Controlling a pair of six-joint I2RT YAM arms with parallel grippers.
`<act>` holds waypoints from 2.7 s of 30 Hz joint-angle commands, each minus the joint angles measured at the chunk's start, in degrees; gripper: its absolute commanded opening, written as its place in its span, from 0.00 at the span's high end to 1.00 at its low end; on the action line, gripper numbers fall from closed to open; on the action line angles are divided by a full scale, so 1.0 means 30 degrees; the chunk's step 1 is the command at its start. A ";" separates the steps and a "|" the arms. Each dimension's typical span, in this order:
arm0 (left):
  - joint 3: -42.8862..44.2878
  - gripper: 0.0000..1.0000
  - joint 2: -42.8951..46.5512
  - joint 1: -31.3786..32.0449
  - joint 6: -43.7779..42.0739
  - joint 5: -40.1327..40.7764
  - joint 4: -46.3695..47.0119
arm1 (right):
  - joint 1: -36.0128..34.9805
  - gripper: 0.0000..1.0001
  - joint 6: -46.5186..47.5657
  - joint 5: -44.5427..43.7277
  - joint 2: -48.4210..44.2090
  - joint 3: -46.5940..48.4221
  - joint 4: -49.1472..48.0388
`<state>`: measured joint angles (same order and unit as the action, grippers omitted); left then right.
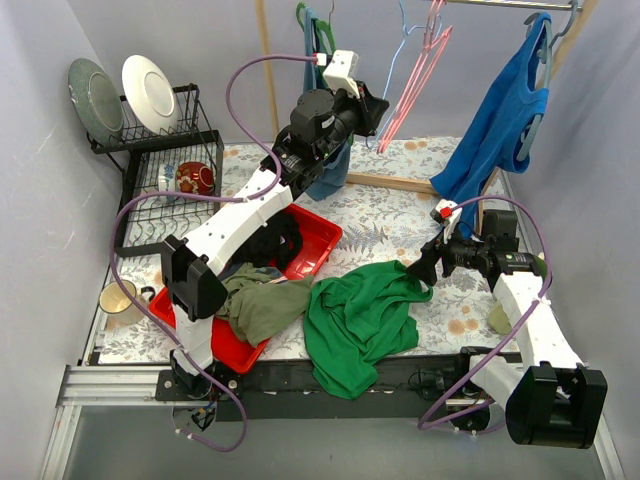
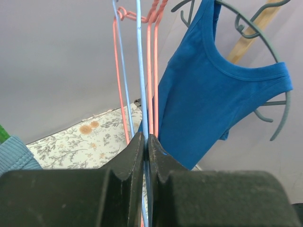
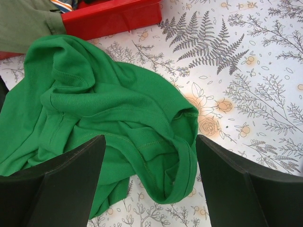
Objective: Place the tank top on the hanger
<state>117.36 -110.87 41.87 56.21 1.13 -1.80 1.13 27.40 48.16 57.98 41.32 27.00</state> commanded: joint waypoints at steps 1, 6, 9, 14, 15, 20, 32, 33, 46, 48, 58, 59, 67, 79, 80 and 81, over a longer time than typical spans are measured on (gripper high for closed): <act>-0.0768 1.00 0.1917 0.0165 0.0132 -0.0140 0.1860 | 0.0064 0.15 0.0272 0.0353 0.0128 0.0084 0.0051; -0.1589 1.00 0.2355 0.0224 0.0191 -0.0141 0.2533 | 0.0064 0.15 0.0301 0.0323 0.0187 0.0084 0.0081; -0.2322 1.00 0.2532 0.0253 0.0191 -0.0112 0.3119 | 0.0064 0.15 0.0301 0.0323 0.0216 0.0084 0.0081; -0.3377 1.00 0.2504 0.0370 -0.0130 -0.0199 0.4757 | 0.0064 0.15 0.0330 0.0323 0.0216 0.0084 0.0110; -0.3378 1.00 0.2445 0.0400 -0.0451 -0.0228 0.4935 | 0.0064 0.15 0.0330 0.0323 0.0216 0.0084 0.0139; -0.3495 1.00 0.2064 0.0633 -0.1010 0.0034 0.6339 | 0.0064 0.15 0.0389 0.0265 0.0216 0.0113 0.0169; -0.5017 1.00 0.2444 0.1191 -0.1918 0.0884 0.8889 | 0.0064 0.15 0.0448 0.0294 0.0333 0.0172 0.0256; -0.5164 1.00 0.2474 0.1220 -0.2006 0.0914 0.9066 | 0.0064 0.15 0.0448 0.0265 0.0333 0.0172 0.0314; -0.6865 1.00 0.2241 0.1571 -0.3118 0.1382 1.2084 | 0.0064 0.15 0.0506 0.0264 0.0450 0.0172 0.0373; -0.6806 1.00 0.2123 0.1630 -0.3266 0.1470 1.2494 | 0.0064 0.15 0.0506 0.0264 0.0450 0.0172 0.0374; -0.5227 1.00 0.1275 0.1689 -0.3735 0.2641 1.2438 | 0.0064 0.15 0.0565 0.0323 0.0509 0.0201 0.0461; -0.5021 1.00 0.1157 0.1689 -0.3735 0.2845 1.2321 | 0.0064 0.15 0.0565 0.0323 0.0538 0.0201 0.0461; -0.4052 1.00 0.0657 0.1660 -0.3911 0.3169 1.1997 | 0.0064 0.15 0.0623 0.0352 0.0626 0.0230 0.0520; -0.4285 1.00 0.0453 0.1806 -0.4379 0.2935 1.3314 | 0.0064 0.15 0.0682 0.0382 0.0772 0.0260 0.0608; -0.4315 1.00 0.0482 0.1835 -0.4496 0.2906 1.3432 | 0.0064 0.15 0.0682 0.0382 0.0801 0.0260 0.0579; -0.4374 1.00 0.0482 0.1806 -0.4526 0.2935 1.3462 | 0.0064 0.15 0.0682 0.0382 0.0802 0.0260 0.0608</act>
<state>101.80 -111.39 46.74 44.77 10.09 31.44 1.13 28.75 48.16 60.03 41.34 28.60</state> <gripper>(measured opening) 0.032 0.851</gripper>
